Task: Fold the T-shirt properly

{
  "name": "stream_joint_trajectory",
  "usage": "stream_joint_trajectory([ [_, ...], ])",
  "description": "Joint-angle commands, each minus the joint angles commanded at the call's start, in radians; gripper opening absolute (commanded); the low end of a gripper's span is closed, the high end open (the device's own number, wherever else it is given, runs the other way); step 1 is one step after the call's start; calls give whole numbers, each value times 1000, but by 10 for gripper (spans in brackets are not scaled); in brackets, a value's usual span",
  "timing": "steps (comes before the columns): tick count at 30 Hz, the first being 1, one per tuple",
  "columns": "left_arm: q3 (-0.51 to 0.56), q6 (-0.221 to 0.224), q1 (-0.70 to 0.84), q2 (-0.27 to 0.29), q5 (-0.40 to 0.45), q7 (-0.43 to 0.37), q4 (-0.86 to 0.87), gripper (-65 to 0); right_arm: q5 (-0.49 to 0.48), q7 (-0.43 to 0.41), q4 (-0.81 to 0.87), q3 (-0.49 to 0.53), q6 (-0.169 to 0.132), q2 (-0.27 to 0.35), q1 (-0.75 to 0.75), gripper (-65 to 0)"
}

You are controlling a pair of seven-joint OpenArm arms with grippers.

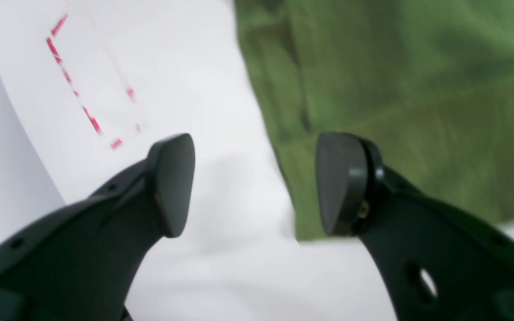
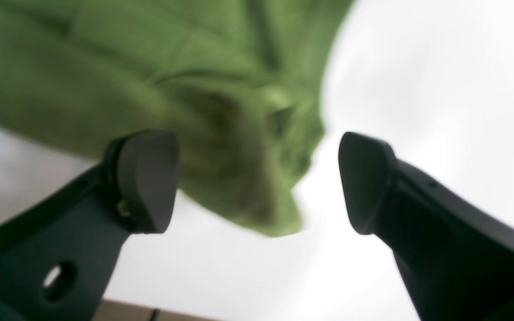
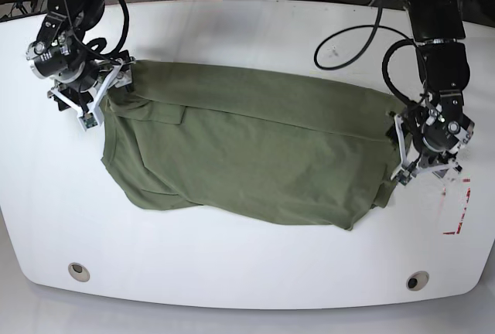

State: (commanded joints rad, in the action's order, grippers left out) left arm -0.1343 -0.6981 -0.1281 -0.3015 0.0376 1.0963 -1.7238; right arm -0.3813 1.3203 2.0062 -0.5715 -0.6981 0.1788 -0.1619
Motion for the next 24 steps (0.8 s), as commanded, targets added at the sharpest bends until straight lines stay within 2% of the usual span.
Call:
stream_joint_trajectory([
  [6, 0, 0, 66, 9, 0, -21, 26, -254, 9, -6, -15, -34, 0, -15, -17, -300],
  [11, -3, 0, 98, 18, 3, -58, 81, -254, 11, -17, -68, -37, 0, -11, -18, -295],
  [14, -12, 0, 101, 18, 3, -98, 133, -278, 11, -69, -138, -35, 0, -8, -17, -295],
  [16, -12, 0, 103, 18, 6, -137, 184, -315, 11, -97, -193, -34, 0, 8, -17, -295],
  [19, -12, 0, 100, 17, 8, -152, 238, -344, 11, -101, -235, -32, 0, 25, -17, -295],
  [24, -11, 0, 87, -2, 8, -153, 301, -353, 9, -103, -253, -32, 0, 72, -20, -295],
])
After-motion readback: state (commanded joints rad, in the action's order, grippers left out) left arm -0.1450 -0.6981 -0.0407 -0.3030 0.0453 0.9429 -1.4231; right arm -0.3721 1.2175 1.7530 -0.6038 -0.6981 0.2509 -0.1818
